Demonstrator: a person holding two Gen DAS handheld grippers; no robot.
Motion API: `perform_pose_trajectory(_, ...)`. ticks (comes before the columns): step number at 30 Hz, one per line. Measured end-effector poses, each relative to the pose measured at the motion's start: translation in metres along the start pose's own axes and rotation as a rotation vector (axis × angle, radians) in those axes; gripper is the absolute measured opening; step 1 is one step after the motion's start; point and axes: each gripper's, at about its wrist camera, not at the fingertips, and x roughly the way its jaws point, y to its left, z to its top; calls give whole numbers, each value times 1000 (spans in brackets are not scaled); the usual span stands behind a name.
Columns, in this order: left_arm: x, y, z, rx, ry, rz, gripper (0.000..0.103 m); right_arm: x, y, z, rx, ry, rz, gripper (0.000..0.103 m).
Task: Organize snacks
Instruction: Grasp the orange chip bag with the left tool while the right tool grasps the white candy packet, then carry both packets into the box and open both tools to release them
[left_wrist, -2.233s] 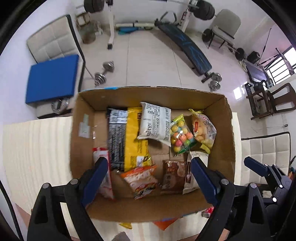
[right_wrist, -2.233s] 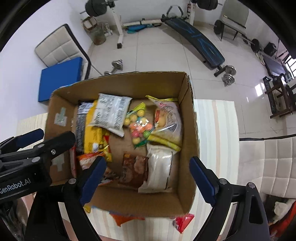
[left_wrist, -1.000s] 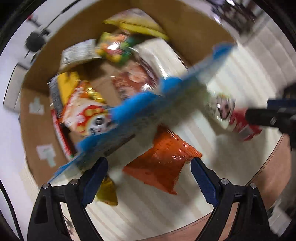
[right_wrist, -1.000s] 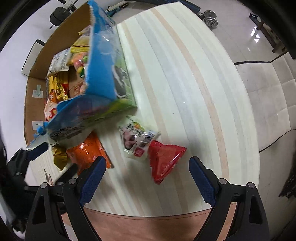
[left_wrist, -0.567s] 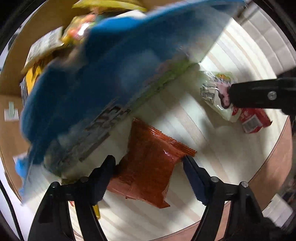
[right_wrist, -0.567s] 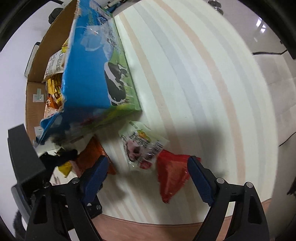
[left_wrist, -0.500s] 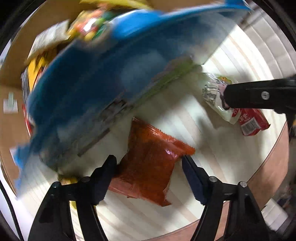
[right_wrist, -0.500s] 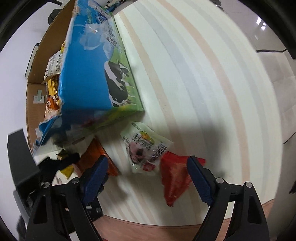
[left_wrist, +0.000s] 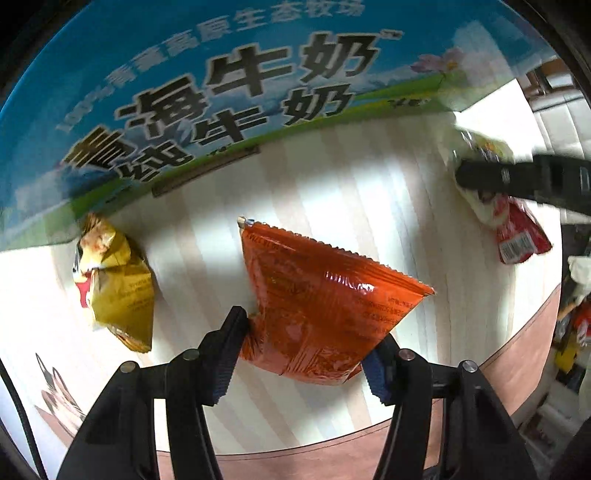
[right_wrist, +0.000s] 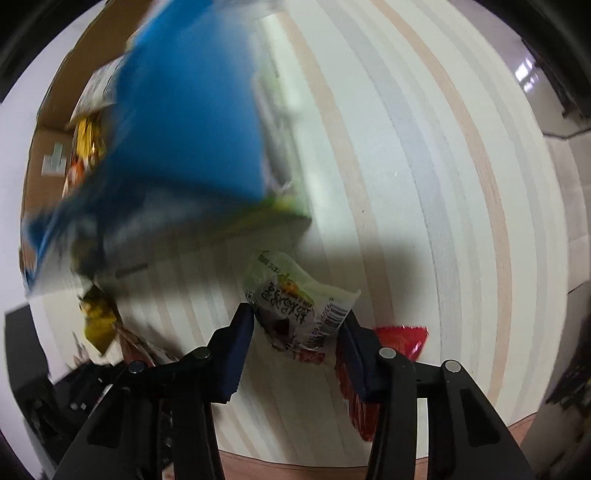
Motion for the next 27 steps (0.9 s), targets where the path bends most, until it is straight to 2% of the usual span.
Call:
perform_pose_trajectory(6, 6, 30, -38, -76, -12, -20, 48, 5, 9, -36, -62, 35, -24, 47)
perform_pose_trajectory(9, 9, 38, -59, -109, 15, -29, 47, 10, 10, -52, -75, 58, -28, 47)
perform_pose_trajectory(14, 15, 38, -82, -106, 22, -14, 47, 18, 18, -74, -100, 80, -41, 47)
perform_pose_trajectory(17, 16, 29, -84, -109, 19, -4, 47, 21, 22, -78, -105, 73, -58, 47)
perform_pose_trajectory(19, 13, 23, -72, -120, 18, -6, 47, 25, 29, -76, -107, 79, -62, 47)
perform_pose_trajectory(23, 4, 30, -74, -134, 5, -9, 45, 24, 32, -68, -104, 76, -63, 44)
perform_pose_trajectory(25, -1, 26, -62, -142, -6, -12, 42, 20, 32, -72, -107, 71, -57, 42)
perform_pose_trajectory(27, -5, 29, -64, -150, -15, -13, 41, 21, 35, -75, -104, 70, -42, 42)
